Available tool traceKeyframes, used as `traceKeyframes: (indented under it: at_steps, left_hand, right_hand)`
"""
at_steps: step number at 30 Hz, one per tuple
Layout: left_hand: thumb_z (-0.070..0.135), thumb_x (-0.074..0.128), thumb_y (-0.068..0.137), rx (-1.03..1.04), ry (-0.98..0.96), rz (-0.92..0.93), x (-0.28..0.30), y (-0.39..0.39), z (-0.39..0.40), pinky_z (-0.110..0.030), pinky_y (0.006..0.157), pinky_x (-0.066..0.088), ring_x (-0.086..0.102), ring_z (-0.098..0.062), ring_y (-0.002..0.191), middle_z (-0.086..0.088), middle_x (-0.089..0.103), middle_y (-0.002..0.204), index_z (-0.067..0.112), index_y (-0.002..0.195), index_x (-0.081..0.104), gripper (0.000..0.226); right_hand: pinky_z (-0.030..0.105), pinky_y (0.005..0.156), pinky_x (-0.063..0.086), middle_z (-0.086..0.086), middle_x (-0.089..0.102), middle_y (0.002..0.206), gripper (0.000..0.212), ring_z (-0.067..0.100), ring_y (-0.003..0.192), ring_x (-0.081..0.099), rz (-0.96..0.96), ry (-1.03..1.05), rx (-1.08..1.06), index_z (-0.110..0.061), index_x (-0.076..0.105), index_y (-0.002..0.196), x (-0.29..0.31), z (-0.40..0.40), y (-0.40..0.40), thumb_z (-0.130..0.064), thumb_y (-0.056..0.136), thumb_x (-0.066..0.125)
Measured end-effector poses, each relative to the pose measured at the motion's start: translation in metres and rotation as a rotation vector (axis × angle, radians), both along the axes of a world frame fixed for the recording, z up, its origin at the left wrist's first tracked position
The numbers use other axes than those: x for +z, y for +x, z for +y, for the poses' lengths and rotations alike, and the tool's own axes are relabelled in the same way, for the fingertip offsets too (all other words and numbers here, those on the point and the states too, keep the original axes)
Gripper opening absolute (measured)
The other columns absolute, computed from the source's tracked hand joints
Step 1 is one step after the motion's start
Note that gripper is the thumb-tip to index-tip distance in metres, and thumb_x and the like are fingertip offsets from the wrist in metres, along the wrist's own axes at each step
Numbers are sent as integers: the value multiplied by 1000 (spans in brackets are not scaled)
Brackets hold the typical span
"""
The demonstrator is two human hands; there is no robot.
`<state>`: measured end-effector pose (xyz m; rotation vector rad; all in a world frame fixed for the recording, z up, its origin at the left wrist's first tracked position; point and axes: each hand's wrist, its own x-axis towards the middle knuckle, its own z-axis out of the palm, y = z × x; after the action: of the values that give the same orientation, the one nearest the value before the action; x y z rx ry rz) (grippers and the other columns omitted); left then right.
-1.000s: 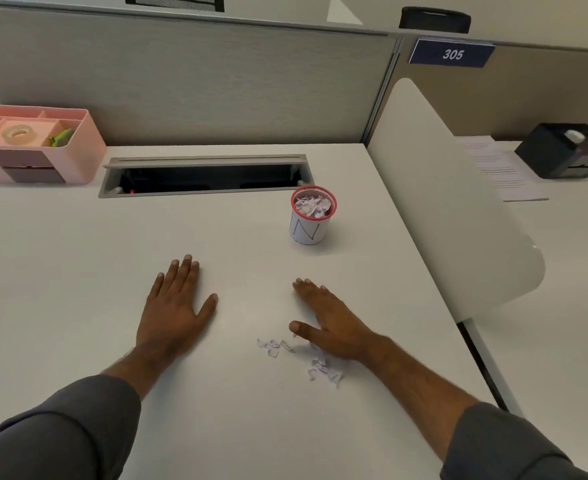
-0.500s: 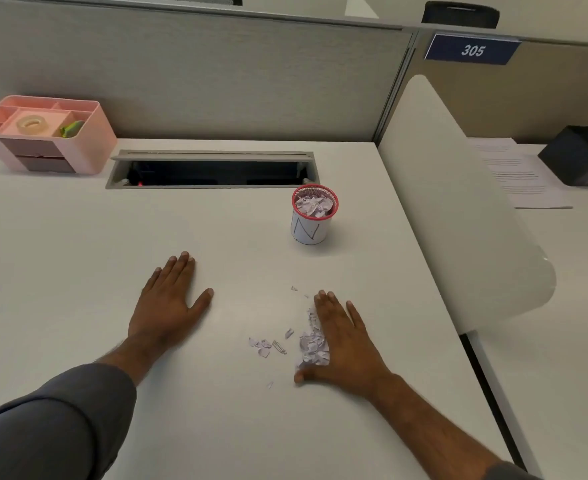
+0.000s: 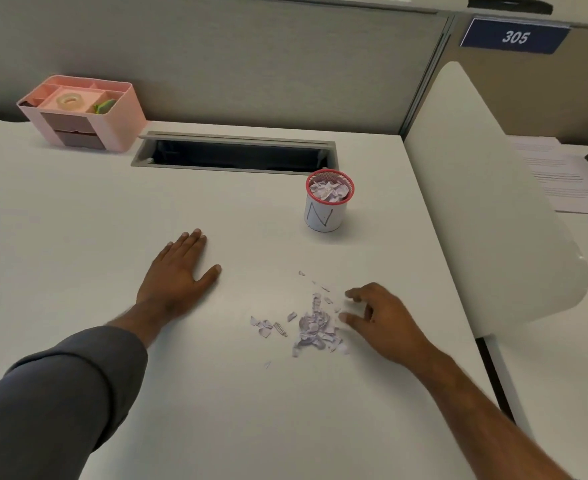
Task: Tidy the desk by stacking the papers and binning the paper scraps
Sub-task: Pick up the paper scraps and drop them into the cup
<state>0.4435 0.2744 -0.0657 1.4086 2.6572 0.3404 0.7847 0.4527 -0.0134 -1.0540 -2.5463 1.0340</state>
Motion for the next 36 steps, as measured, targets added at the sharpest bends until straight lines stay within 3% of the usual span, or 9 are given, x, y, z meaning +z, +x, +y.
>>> traceKeyframes:
  at_steps: [4,7,11,14,21,26,31,36]
  left_hand:
    - [64,24,93,5,3,15,2,3,1,-29,125,4,5,-7,154,9,11,167,21,160,19,80]
    - [60,29,98,7,7,11,2,3,0,-29,125,3,4,-6,154,9,10,167,21,160,19,74]
    - [56,35,101,5,9,10,3,3,0,-30,125,4,4,-6,154,9,10,167,21,160,18,71]
    - [55,38,101,10,12,2,3,4,0,-30,125,4,4,-5,154,10,11,167,22,160,19,70]
    - [65,25,92,16,8,-14,3,3,0,-27,125,3,4,-4,153,12,9,167,24,160,18,80]
    - [68,22,91,15,10,-13,1,2,0,-27,125,3,3,-2,153,13,8,167,25,160,17,82]
    - [70,18,89,11,14,-16,1,2,0,-28,125,3,2,-1,153,14,8,166,25,160,17,84]
    - [70,17,88,19,30,-28,2,3,-1,-26,124,0,0,2,151,15,7,166,26,160,16,85]
  right_hand:
    - [18,81,38,-8,45,114,66,1,90,50,-158,-61,215,-26,50,136,3,-22,1,-36,76,78]
    - [23,85,42,-6,46,113,50,12,102,49,-144,60,255,-29,54,133,0,-36,-6,-31,85,69]
    - [29,73,42,1,52,96,17,19,92,51,-159,208,282,-16,69,104,-1,-36,-17,-21,95,55]
    - [31,74,42,2,55,94,18,19,90,51,-239,245,293,-11,69,93,-5,-31,-23,-13,94,51]
    - [26,83,45,3,65,102,21,20,95,60,-264,152,208,-10,70,97,-4,-5,-29,-1,85,56]
    - [19,67,49,-1,72,78,22,9,67,63,-94,-61,-24,-12,76,75,22,25,-37,6,75,65]
    - [19,58,54,3,72,63,27,11,53,63,137,-231,-125,-15,74,67,64,61,-56,12,72,70]
    - [20,58,53,6,72,68,25,11,57,65,294,-234,-180,-14,74,70,100,97,-89,10,71,74]
